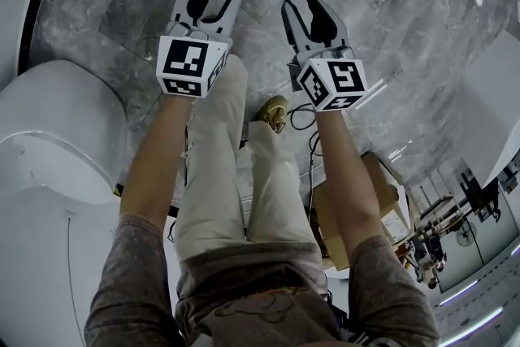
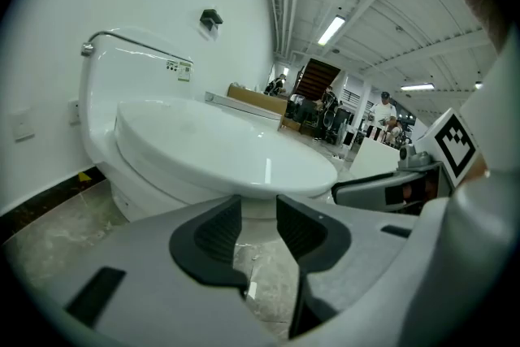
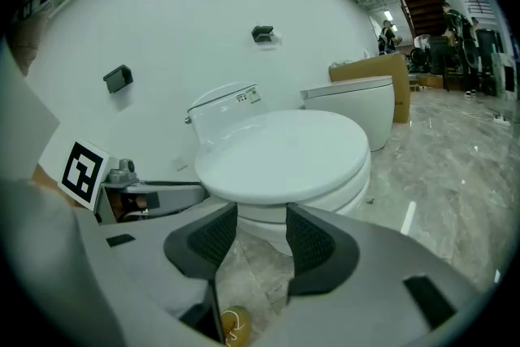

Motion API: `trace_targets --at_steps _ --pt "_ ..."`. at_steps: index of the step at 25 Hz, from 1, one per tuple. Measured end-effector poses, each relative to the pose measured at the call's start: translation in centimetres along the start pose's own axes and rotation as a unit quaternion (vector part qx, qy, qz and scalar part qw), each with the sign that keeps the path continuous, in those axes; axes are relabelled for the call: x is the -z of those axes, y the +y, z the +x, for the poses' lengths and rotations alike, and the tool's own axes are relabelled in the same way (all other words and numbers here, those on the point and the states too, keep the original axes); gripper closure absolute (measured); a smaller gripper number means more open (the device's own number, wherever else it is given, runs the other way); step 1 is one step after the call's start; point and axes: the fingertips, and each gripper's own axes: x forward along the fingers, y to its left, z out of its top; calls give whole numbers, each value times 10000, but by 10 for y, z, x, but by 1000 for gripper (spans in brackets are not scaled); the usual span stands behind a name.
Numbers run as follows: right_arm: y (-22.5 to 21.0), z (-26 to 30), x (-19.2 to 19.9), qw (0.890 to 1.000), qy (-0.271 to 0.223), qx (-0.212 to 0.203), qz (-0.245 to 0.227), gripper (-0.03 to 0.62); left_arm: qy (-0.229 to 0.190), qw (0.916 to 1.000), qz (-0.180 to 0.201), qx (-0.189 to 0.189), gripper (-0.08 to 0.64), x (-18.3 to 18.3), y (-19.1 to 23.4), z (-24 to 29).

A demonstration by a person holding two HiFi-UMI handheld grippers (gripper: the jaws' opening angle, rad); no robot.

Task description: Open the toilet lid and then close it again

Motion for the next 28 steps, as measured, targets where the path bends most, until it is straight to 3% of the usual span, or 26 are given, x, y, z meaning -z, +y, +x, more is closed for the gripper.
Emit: trace_targets --at_steps 14,28 --pt "9 -21 -38 10000 -6 -14 -46 407 62 9996 -254 -97 419 -30 -7 -14" --pt "78 -57 -179 9961 -470 -332 -667 426 -208 9970 -736 -147 420 -134 3 -65"
